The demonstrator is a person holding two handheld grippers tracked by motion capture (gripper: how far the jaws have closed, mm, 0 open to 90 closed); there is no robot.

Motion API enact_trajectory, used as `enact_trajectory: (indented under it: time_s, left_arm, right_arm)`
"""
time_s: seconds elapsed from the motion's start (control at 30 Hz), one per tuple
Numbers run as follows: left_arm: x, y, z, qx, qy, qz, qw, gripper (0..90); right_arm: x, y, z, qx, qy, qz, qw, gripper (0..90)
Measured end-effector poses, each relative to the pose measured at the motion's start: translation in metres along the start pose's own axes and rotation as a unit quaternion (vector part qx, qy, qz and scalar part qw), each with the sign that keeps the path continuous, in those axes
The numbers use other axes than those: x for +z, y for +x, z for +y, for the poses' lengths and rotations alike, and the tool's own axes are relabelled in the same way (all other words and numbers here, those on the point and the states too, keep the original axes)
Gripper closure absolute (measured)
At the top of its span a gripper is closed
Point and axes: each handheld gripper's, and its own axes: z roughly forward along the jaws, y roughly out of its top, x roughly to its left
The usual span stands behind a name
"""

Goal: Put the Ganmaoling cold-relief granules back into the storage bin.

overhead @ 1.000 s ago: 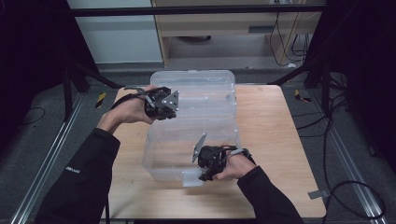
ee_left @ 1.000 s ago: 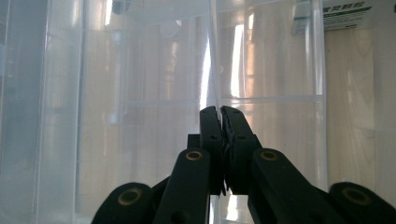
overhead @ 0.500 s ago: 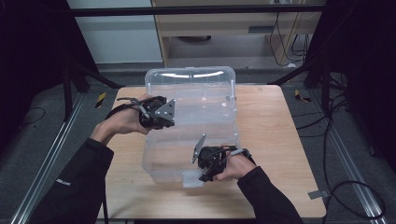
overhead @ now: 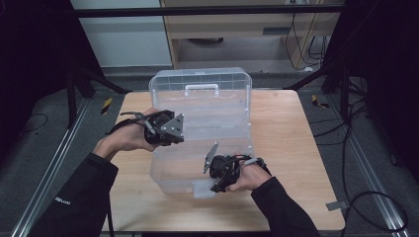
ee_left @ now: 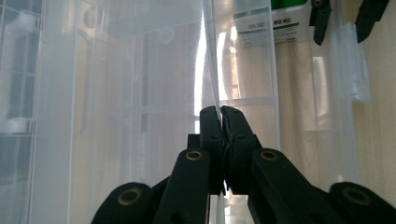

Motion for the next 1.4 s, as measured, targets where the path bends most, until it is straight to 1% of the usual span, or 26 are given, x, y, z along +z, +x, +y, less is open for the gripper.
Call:
enact_trajectory:
  time_s: [0.13,0.23,0.33,0.43,0.53,0.6,0.7,0.77,0.8,1.0,1.07,1.13,1.17,1.23,1.27,1.3,1.33,1.4]
  left_arm:
    - [0.000,-0.006,0.000,0.003,0.000,0.004,1.0000,87.3]
    - [0.000,-0.009,-0.001,-0.003,-0.002,0.004,1.0000,87.1]
    - [0.001,-0.011,-0.001,-0.002,-0.004,0.003,1.0000,87.1]
    - [0.001,-0.013,-0.001,-0.004,-0.004,-0.001,1.0000,87.1]
    - [0.002,-0.015,-0.001,0.000,-0.004,-0.003,1.0000,87.1]
    - [0.002,-0.017,-0.002,-0.004,-0.005,-0.007,1.0000,87.0]
    - [0.002,-0.019,-0.003,-0.001,-0.008,-0.007,0.9999,86.7]
    - [0.003,-0.021,-0.004,-0.003,-0.012,-0.010,0.9999,86.5]
    - [0.003,-0.022,-0.005,-0.011,-0.013,-0.013,0.9998,86.5]
    - [0.004,-0.024,-0.004,-0.012,-0.013,-0.017,0.9997,86.5]
    - [0.004,-0.024,-0.004,-0.003,-0.013,-0.016,0.9998,86.4]
    - [0.005,-0.025,-0.005,-0.005,-0.016,-0.018,0.9997,86.3]
    - [0.005,-0.025,-0.005,-0.005,-0.017,-0.018,0.9997,86.2]
    - [0.005,-0.024,-0.005,0.004,-0.017,-0.015,0.9997,86.1]
    - [0.005,-0.025,-0.005,-0.003,-0.016,-0.016,0.9997,86.0]
    - [0.005,-0.025,-0.005,-0.005,-0.015,-0.016,0.9997,85.9]
    - [0.005,-0.025,-0.005,-0.005,-0.015,-0.016,0.9997,85.9]
    - [0.005,-0.025,-0.005,-0.006,-0.016,-0.017,0.9997,85.8]
  right_arm:
    - [0.000,0.000,0.000,0.001,0.001,0.000,1.0000,64.0]
    - [0.000,0.001,0.000,0.001,-0.001,-0.002,1.0000,63.9]
    - [0.000,0.001,-0.002,-0.002,-0.007,-0.002,1.0000,63.8]
    - [-0.001,0.000,-0.002,-0.001,-0.007,-0.001,1.0000,63.7]
    - [0.000,0.000,-0.002,-0.001,-0.009,-0.001,1.0000,63.7]
    - [-0.001,0.000,-0.002,0.000,-0.008,-0.001,1.0000,63.7]
    - [-0.001,0.002,-0.002,0.001,-0.008,-0.004,1.0000,63.5]
    - [-0.001,0.002,-0.002,0.000,-0.009,-0.005,0.9999,63.4]
    - [-0.001,0.002,-0.002,-0.001,-0.010,-0.006,0.9999,63.3]
    - [-0.001,0.002,-0.003,0.004,-0.014,-0.007,0.9999,62.1]
    - [-0.002,0.002,-0.004,0.010,-0.024,-0.011,0.9996,61.4]
    - [-0.003,0.002,-0.005,0.010,-0.028,-0.018,0.9994,60.2]
    - [-0.005,0.003,-0.006,0.011,-0.034,-0.017,0.9992,59.6]
    - [-0.009,0.003,-0.007,0.012,-0.044,-0.023,0.9987,59.4]
    - [-0.011,0.004,-0.008,0.012,-0.056,-0.027,0.9980,59.0]
    - [-0.013,0.004,-0.009,0.017,-0.063,-0.031,0.9974,58.8]
    - [-0.017,0.004,-0.012,0.016,-0.079,-0.032,0.9962,57.2]
    - [-0.023,0.004,-0.016,0.025,-0.107,-0.039,0.9931,57.7]
